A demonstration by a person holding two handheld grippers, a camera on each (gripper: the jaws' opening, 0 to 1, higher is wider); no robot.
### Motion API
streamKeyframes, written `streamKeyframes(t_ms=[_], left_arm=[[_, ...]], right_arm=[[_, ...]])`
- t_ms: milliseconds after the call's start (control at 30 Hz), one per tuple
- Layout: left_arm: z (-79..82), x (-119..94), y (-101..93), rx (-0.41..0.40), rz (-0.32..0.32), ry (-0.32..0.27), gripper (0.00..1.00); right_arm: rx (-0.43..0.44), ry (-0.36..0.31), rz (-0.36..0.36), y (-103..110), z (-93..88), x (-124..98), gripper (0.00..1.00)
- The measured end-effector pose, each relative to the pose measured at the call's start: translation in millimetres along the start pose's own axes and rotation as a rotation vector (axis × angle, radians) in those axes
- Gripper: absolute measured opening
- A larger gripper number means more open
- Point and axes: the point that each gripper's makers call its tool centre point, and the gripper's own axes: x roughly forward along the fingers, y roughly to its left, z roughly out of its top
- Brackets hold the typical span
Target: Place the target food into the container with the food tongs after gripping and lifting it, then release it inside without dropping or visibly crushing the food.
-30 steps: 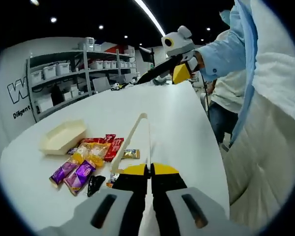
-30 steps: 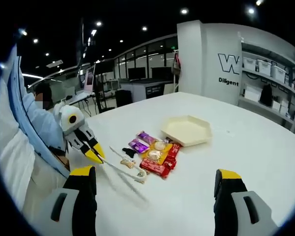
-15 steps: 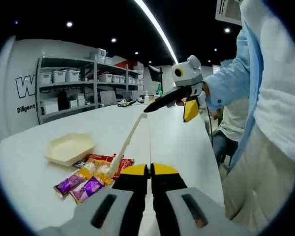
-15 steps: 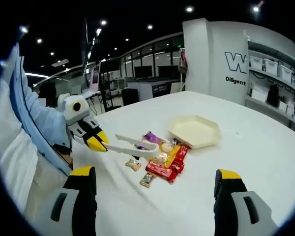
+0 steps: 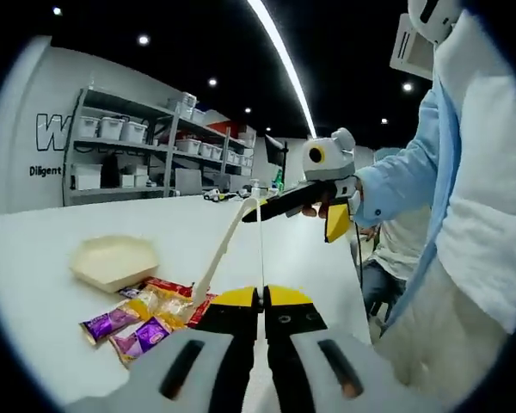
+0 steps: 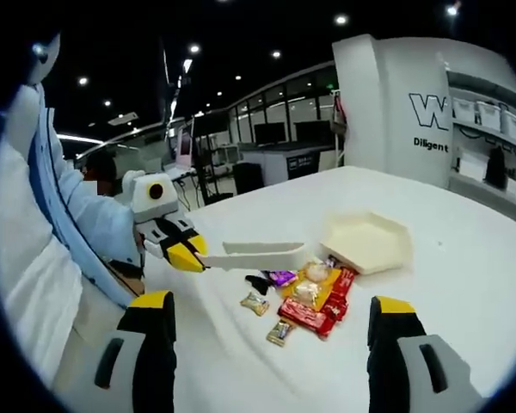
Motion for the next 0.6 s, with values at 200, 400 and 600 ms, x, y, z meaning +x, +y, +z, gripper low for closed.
streamKeyframes(t_ms=[200,400,600], left_arm=[[2.5,-4,-2.5,-0.052,-0.032,-0.029,0.00],[8.6,-6,-3.0,-0.130,-0.058,-0.085,0.00],[14.0,-7,-10.5,-0.189,-0.109,-0.118,0.00]], right_arm=[[0.034,-0.050,0.045,7,9.2,4,0.81],[0.037,-0.079,0.107,20,14.8,12,0.70],[0.069,-0.165,0.153,28,33.2,15,0.62]])
